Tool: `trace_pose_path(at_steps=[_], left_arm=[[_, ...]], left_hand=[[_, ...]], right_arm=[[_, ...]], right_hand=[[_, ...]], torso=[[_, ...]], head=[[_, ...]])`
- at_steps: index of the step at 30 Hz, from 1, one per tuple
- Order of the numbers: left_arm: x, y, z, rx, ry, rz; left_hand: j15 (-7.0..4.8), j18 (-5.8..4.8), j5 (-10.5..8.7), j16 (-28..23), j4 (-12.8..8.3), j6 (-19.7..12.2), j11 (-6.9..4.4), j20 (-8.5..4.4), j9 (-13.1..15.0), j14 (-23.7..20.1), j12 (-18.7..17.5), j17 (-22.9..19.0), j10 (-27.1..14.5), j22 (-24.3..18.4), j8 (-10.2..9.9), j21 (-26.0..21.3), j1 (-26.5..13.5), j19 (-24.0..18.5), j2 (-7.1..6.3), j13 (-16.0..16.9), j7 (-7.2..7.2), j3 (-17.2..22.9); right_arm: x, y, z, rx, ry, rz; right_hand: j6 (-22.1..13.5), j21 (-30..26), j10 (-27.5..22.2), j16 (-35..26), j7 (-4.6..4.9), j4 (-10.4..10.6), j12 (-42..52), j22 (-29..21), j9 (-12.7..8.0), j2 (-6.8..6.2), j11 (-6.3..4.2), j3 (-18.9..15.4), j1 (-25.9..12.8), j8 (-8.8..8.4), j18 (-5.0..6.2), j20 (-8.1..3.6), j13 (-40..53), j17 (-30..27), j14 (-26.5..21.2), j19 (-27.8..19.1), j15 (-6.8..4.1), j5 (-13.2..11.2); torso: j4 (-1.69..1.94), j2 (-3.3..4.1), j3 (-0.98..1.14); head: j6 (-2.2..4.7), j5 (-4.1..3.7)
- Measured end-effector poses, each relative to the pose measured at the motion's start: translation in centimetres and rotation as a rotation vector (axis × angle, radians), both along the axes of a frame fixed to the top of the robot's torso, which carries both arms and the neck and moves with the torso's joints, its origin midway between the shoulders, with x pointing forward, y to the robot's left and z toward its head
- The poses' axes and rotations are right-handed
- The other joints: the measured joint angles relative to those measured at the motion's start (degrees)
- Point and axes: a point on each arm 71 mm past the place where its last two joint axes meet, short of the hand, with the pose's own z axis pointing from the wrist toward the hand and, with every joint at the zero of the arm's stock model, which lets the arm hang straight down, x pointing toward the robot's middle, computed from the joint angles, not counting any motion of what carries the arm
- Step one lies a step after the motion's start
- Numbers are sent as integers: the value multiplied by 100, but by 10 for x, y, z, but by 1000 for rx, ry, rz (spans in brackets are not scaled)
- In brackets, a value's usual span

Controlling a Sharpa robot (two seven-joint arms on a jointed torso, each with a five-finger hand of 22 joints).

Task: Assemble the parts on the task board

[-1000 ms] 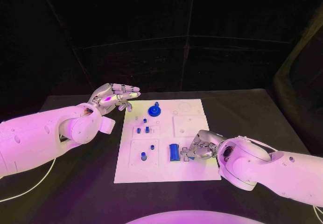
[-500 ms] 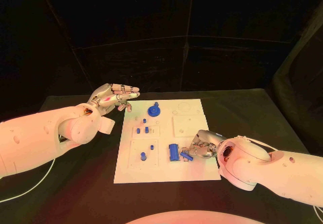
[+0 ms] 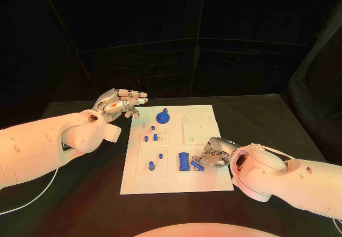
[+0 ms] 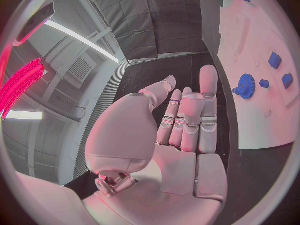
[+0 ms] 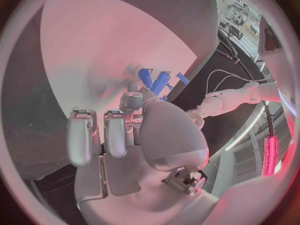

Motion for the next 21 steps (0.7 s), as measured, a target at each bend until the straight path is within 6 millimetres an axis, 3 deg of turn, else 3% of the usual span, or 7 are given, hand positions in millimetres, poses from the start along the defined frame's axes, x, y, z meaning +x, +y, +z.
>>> trace_pose_path(at_steps=[4, 8, 9, 12, 14, 21], left_arm=[[0, 0, 0, 0, 0, 0], [0, 0, 0, 0, 1, -1], [0, 0, 0, 0, 1, -1], [0, 0, 0, 0, 1, -1], [0, 0, 0, 1, 1, -1], [1, 0, 0, 1, 2, -1]], left_hand=[[0, 0, 0, 0, 0, 0, -21, 0, 0, 0, 0, -6, -21, -5, 0, 0, 0, 0, 0, 0, 0, 0], [0, 0, 0, 0, 0, 0, -21, 0, 0, 0, 0, -6, -21, -5, 0, 0, 0, 0, 0, 1, 0, 0], [0, 0, 0, 0, 0, 0, -21, 0, 0, 0, 0, -6, -21, -5, 0, 0, 0, 0, 0, 1, 0, 0], [0, 0, 0, 0, 0, 0, -21, 0, 0, 0, 0, -6, -21, -5, 0, 0, 0, 0, 0, 1, 0, 0], [0, 0, 0, 0, 0, 0, -21, 0, 0, 0, 0, -6, -21, -4, 0, 0, 0, 0, 0, 1, 0, 0], [0, 0, 0, 0, 0, 0, -21, 0, 0, 0, 0, -5, -20, -4, 0, 0, 0, 0, 0, 1, 0, 0]], right_arm=[[0, -1, 1, 1, -8, -2], [-1, -1, 2, 5, -19, -5], [-1, -1, 3, 7, -22, -5], [-2, -2, 4, 15, -31, -4], [-3, -2, 5, 20, -35, 1], [-5, 0, 6, 20, -38, 38]], right_hand=[[0, 0, 0, 0, 0, 278, -26, 0, 10, 12, 0, -46, -350, 0, -1, 0, -5, 0, 0, 0, 0, 172], [0, 0, 0, 0, 0, 313, -50, 0, 17, -70, 0, -71, -470, 0, -1, 0, 2, 0, 0, 0, 0, 399], [0, 0, 0, 0, 0, 322, -86, 0, 17, -132, 0, -127, -529, 0, 0, 0, -1, -1, 0, 0, 0, 399], [-44, 0, -11, -68, 44, 322, -229, 0, 17, -533, 11, -421, -676, -22, 0, 0, -75, -1, 0, 0, 0, 548], [-90, -8, -64, -123, 90, 299, -340, 0, 17, -710, 64, -572, -698, -50, 0, 0, -134, -1, -4, 0, 4, 477], [-284, -130, -240, -318, 176, 145, -697, 0, 2, -954, 135, -806, -452, -168, -1, 38, -326, -1, -21, -5, 65, 169]], torso=[[0, 0, 1], [0, 0, 3], [0, 0, 4], [0, 0, 6], [0, 0, 6], [-3, 0, 4]], head=[[10, 0], [16, 3], [19, 3], [21, 3], [24, 3], [21, 3]])
